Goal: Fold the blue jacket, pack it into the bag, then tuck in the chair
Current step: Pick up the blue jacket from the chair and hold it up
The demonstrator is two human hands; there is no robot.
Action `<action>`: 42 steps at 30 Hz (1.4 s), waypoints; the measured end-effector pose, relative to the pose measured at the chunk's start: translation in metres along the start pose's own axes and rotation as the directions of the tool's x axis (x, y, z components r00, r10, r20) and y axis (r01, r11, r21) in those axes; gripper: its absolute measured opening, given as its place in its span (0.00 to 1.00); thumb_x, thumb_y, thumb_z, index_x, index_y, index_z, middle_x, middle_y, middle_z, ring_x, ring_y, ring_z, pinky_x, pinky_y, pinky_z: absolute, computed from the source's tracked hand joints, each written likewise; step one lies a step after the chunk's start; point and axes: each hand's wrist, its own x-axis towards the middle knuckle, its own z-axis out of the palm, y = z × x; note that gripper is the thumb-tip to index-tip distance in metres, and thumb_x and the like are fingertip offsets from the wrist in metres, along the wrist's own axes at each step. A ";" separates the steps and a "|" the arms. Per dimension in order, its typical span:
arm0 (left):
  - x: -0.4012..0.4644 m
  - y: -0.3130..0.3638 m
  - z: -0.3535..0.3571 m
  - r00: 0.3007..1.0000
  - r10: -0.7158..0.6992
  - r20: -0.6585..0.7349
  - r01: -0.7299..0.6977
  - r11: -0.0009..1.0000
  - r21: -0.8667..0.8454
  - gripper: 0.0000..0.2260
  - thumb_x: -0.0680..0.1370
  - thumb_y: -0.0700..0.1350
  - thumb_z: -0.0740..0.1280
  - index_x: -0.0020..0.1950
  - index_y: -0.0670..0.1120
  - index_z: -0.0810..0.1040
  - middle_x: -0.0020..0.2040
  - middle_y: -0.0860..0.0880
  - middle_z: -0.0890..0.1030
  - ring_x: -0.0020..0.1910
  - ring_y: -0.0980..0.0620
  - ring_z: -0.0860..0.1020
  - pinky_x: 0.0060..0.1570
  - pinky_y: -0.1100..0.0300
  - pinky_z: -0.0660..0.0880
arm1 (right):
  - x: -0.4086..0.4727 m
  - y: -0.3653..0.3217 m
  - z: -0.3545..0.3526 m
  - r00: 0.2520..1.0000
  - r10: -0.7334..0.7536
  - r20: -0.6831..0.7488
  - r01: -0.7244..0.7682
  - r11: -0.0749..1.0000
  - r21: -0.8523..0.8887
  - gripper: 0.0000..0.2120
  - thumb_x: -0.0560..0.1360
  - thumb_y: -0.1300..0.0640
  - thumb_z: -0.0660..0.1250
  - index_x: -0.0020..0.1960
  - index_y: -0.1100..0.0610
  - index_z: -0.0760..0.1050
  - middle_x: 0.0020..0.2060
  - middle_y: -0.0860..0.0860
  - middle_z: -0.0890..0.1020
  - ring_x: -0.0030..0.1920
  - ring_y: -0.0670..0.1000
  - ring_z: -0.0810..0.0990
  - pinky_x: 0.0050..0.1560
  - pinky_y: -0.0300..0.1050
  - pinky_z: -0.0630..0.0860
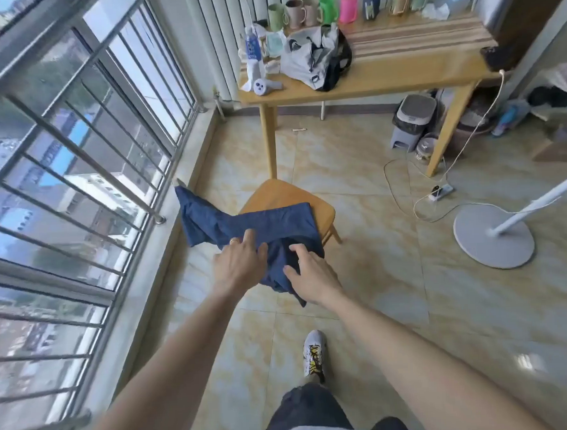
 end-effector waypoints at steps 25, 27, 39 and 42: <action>0.083 0.010 -0.046 0.951 0.182 -0.248 -0.272 0.875 -0.401 0.19 0.77 0.30 0.61 0.58 0.48 0.85 0.47 0.48 0.87 0.47 0.50 0.83 0.44 0.74 0.70 | 0.125 -0.062 -0.037 1.000 -0.028 0.003 0.028 1.000 -0.005 0.02 0.77 0.54 0.65 0.47 0.51 0.71 0.39 0.47 0.78 0.49 0.59 0.79 0.43 0.49 0.72; 0.084 0.027 -0.066 0.922 0.208 -0.326 -0.341 0.835 -0.432 0.20 0.78 0.30 0.61 0.62 0.47 0.82 0.50 0.49 0.87 0.47 0.52 0.83 0.45 0.79 0.67 | 0.123 -0.065 -0.062 0.991 -0.029 -0.129 0.039 0.996 0.081 0.08 0.80 0.55 0.61 0.43 0.52 0.74 0.37 0.48 0.79 0.46 0.59 0.79 0.43 0.49 0.72; 0.081 0.176 -0.103 0.854 0.343 -0.391 -0.461 0.848 -0.263 0.14 0.78 0.54 0.68 0.59 0.48 0.75 0.54 0.48 0.81 0.51 0.46 0.80 0.46 0.51 0.75 | 0.060 -0.067 -0.341 0.867 0.016 -0.498 0.412 0.539 0.735 0.11 0.82 0.60 0.59 0.45 0.52 0.78 0.42 0.50 0.83 0.47 0.54 0.81 0.53 0.49 0.76; 0.089 0.247 -0.115 0.874 0.260 -0.410 -0.444 0.770 -0.458 0.07 0.78 0.49 0.64 0.51 0.46 0.78 0.42 0.46 0.84 0.42 0.44 0.82 0.42 0.46 0.77 | 0.042 -0.032 -0.384 0.781 -0.142 -0.608 0.467 0.779 0.418 0.09 0.80 0.54 0.64 0.60 0.54 0.73 0.52 0.48 0.80 0.55 0.54 0.80 0.56 0.49 0.76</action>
